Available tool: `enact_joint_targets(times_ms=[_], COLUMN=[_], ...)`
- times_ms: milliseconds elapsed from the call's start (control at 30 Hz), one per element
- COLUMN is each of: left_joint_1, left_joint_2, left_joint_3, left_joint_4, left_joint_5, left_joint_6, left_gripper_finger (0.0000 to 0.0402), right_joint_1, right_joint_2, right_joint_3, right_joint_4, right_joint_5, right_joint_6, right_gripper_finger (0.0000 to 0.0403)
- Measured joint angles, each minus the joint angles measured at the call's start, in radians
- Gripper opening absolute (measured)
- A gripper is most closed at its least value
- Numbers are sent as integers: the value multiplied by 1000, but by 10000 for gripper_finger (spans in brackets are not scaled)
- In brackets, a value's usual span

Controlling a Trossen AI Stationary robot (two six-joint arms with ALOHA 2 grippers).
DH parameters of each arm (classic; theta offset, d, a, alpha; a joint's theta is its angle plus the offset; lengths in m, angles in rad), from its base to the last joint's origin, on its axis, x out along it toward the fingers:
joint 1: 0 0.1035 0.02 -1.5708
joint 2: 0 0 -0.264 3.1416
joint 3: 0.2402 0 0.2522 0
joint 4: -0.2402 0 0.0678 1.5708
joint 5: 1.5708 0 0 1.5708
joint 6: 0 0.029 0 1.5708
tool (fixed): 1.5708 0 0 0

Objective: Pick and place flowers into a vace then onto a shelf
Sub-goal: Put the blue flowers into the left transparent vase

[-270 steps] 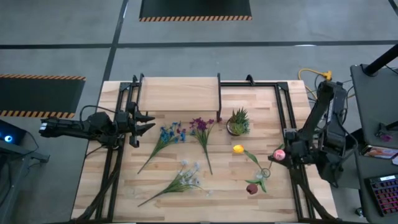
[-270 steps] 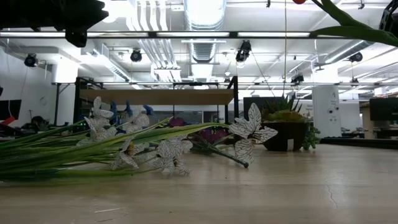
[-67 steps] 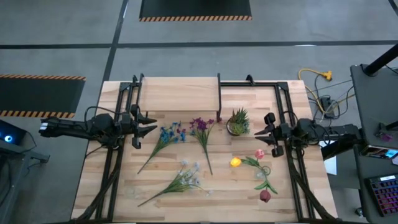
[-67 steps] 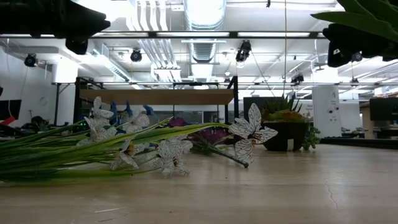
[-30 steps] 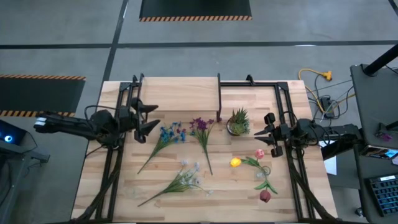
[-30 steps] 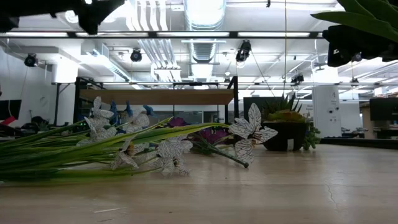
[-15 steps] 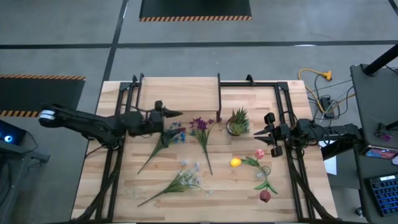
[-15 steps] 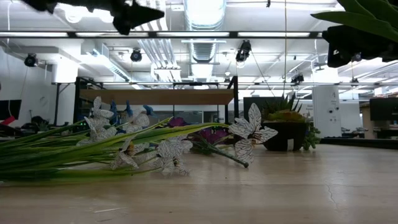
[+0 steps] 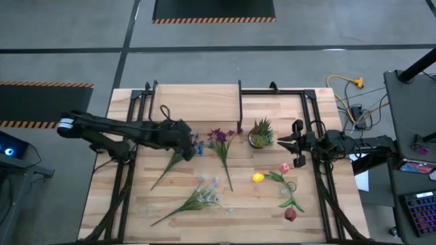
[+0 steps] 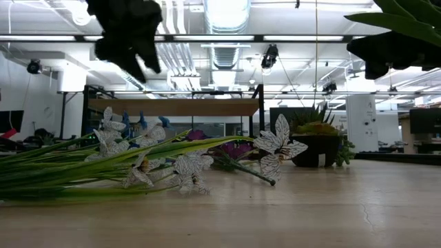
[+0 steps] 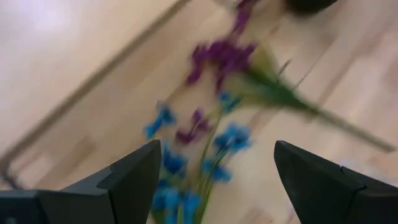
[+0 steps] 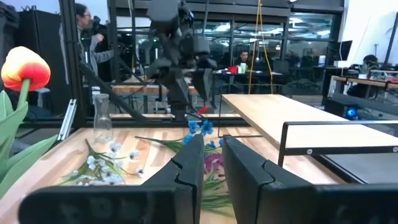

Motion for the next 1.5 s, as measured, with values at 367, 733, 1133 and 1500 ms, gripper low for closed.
enact_joint_targets(times_ms=[367,733,1133,1500], left_joint_1=[-106,-176,-174,-174], left_joint_2=[108,112,112,109], left_joint_3=[-18,-199,-371,-468], left_joint_4=[-142,-72,124,233], left_joint_5=[96,118,122,121], left_joint_6=[-229,-430,-441,-435], left_gripper_finger=[295,295,295,291], right_joint_1=[0,0,0,0], right_joint_2=[1,1,3,3], right_joint_3=[0,0,0,0], right_joint_4=[-1,-4,-17,-41], right_joint_5=[0,-1,-3,-3], right_joint_6=[40,51,68,106], right_gripper_finger=[52,52,52,52])
